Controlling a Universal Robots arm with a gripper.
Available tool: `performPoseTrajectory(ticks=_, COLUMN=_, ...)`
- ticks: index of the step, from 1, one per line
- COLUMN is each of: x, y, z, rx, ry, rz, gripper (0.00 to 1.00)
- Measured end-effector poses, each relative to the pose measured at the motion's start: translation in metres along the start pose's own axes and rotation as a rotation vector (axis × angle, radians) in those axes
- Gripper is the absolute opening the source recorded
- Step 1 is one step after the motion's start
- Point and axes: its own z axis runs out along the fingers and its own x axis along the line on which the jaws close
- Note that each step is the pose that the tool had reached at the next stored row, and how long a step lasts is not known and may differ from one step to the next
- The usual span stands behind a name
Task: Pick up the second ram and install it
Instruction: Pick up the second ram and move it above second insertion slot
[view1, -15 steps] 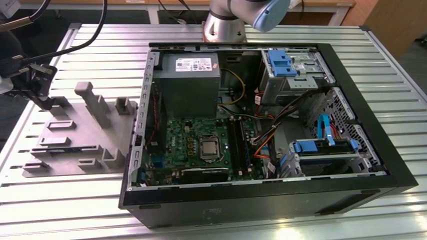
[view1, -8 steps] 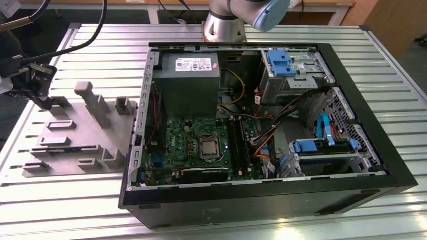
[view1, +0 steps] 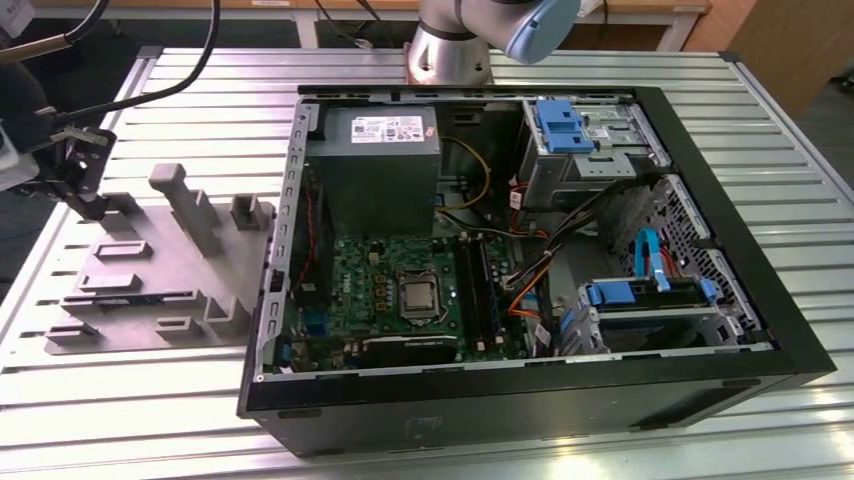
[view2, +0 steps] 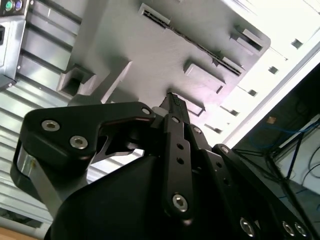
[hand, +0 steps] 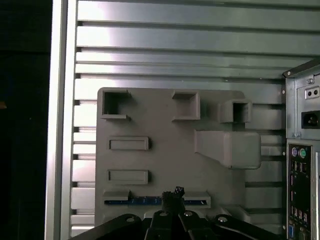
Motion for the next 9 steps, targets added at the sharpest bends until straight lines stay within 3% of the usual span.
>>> performPoseTrajectory(ticks=9, x=0.0003, y=-0.0003, z=0.0063, rx=-0.0078, ry=0.0077, rz=-0.163, gripper=0.11)
